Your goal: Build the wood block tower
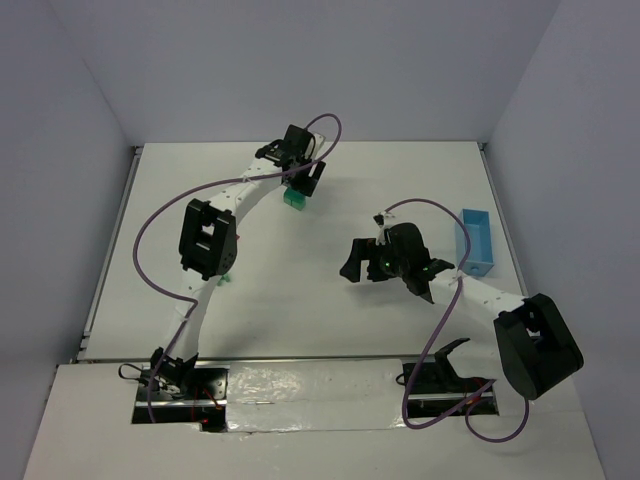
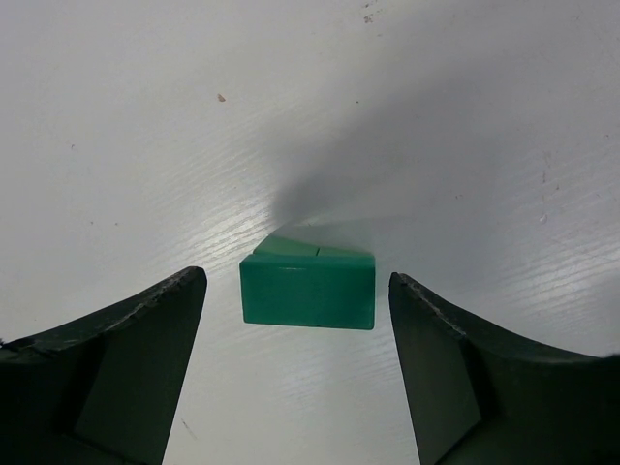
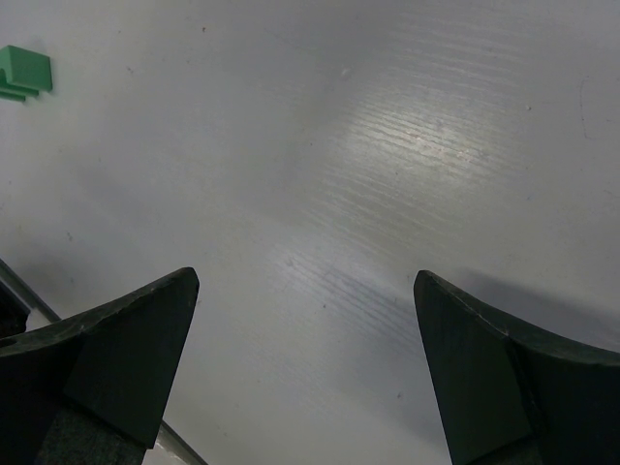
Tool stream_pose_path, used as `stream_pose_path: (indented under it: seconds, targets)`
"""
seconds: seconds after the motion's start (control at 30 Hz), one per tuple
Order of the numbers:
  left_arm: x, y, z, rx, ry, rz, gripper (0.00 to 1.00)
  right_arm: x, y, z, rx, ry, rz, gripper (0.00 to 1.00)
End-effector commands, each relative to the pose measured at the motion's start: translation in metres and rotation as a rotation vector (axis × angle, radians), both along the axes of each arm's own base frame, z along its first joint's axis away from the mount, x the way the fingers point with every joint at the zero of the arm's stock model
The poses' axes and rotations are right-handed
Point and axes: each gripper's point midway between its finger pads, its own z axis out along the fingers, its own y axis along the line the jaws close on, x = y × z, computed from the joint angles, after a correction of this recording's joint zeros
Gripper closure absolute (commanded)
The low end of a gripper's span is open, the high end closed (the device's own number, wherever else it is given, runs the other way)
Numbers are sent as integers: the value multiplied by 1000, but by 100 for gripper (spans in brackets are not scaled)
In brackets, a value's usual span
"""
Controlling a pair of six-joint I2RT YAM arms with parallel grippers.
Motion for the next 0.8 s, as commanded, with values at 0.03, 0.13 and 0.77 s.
stream_pose_path:
  seconds: [0.03,0.13,0.77]
  targets:
    - [11,-1,13,-36,-39,29,12,10,7,16,7,-51,11,0]
    - [12,1,12,-41,-33,33,12,10,7,16,7,-51,12,0]
    - [9,0,-5,-47,12,19,15,11,7,17,4,-53,9,0]
